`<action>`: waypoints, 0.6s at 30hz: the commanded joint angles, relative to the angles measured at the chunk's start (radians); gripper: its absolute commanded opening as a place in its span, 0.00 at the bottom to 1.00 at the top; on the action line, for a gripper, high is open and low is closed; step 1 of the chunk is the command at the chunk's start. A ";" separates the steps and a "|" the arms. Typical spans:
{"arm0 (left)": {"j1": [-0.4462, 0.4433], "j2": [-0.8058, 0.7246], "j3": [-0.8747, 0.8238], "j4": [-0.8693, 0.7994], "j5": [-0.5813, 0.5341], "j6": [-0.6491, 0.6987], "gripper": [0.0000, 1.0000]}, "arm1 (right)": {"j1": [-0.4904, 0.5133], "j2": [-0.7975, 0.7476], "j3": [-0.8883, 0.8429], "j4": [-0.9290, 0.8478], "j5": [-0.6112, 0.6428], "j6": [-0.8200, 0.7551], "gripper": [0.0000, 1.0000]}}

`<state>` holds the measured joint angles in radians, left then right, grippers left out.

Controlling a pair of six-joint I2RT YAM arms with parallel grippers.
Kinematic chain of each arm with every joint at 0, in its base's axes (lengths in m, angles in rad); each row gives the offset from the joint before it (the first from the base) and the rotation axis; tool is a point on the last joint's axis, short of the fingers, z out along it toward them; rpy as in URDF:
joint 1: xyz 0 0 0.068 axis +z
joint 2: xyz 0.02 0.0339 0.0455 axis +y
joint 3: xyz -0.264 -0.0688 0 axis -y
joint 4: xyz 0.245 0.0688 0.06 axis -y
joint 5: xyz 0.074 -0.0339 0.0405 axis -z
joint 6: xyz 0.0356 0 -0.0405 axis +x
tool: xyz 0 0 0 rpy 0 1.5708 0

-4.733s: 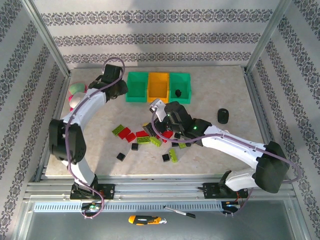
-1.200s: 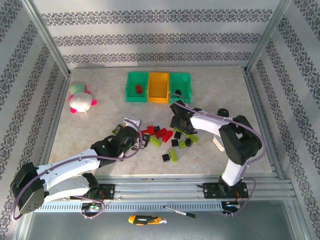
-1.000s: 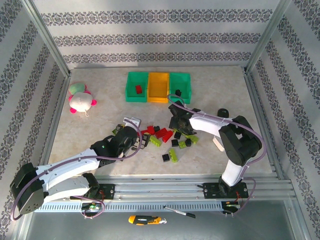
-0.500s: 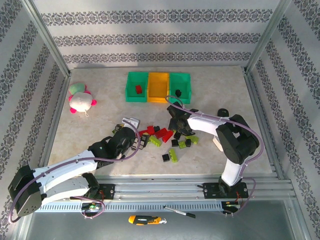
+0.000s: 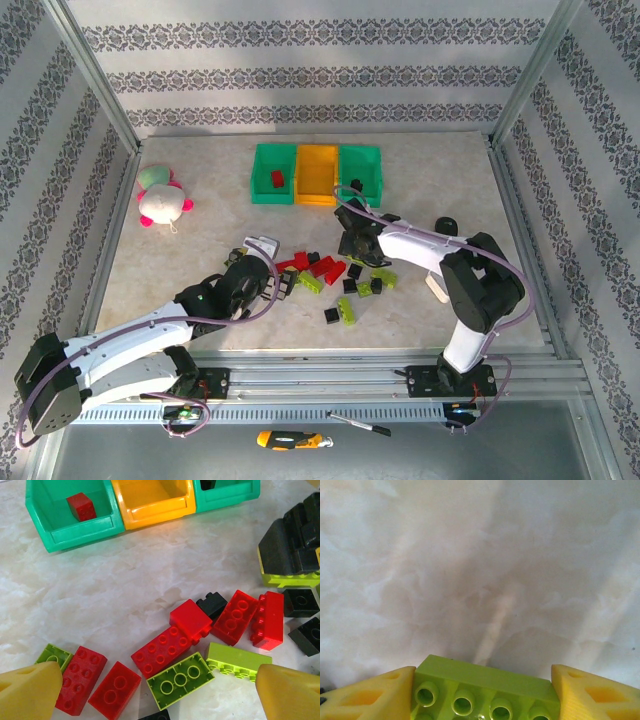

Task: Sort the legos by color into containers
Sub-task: Pick up the lego from the center of the table, then place the lego in the container.

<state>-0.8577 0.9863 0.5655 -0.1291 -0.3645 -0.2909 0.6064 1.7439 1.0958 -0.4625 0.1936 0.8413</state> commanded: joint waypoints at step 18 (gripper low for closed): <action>-0.015 -0.020 -0.038 0.025 -0.043 -0.038 0.99 | -0.081 0.434 0.721 0.183 0.051 -0.312 0.62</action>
<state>-0.8577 0.9863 0.5293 -0.1101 -0.3794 -0.3149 0.5404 2.1330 1.7390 -0.2680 0.2501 0.5682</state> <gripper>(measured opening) 0.994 0.626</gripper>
